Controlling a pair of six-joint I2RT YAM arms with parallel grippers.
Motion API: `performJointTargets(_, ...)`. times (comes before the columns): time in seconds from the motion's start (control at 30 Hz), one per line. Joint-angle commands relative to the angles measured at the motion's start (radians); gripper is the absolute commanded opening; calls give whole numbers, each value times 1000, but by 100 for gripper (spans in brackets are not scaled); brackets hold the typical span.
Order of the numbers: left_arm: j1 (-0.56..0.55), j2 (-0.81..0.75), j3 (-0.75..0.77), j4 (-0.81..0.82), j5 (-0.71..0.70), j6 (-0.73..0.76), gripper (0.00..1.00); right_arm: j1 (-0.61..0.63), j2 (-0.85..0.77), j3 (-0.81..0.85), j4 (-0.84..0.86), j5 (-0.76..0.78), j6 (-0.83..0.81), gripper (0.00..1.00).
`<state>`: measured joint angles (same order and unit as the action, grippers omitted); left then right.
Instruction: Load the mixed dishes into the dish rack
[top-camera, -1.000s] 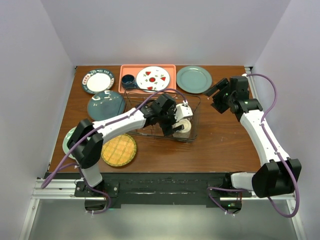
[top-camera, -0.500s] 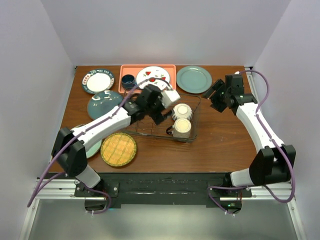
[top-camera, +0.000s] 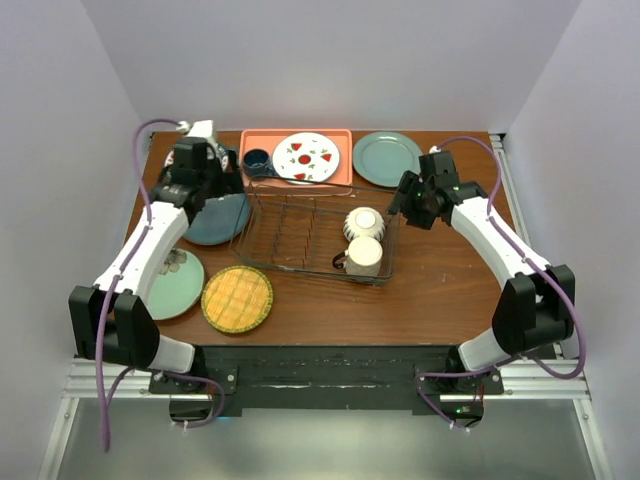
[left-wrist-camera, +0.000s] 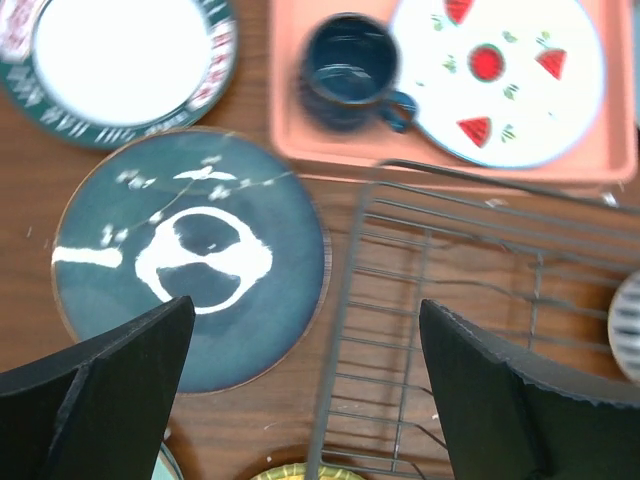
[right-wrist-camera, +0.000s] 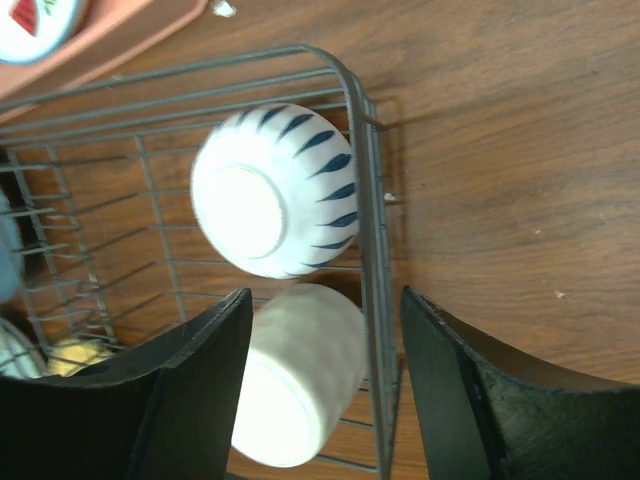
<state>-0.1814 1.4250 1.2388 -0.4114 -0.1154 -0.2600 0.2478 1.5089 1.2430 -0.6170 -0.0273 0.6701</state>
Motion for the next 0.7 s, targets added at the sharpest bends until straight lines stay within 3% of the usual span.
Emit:
performJointTargets(0.0, 123, -34, -41, -17, 86, -208, 100, 10, 24, -10, -42, 26, -89, 61)
performJointTargets(0.17, 241, -57, -84, -43, 134, -295, 100, 8, 25, 4, -113, 96, -144, 42)
performJointTargets(0.2, 246, -64, -93, -43, 119, -300, 100, 10, 27, 6, -118, 110, -158, 35)
performJointTargets(0.4, 257, -109, -154, -41, 17, -327, 100, 8, 75, 56, -118, 141, -236, 20)
performJointTargets(0.5, 261, -106, -159, -53, -9, -334, 100, 10, 102, 78, -115, 171, -273, 7)
performJointTargets(0.67, 261, -100, -150, -72, -21, -355, 100, 4, 126, 116, -136, 295, -261, 0)
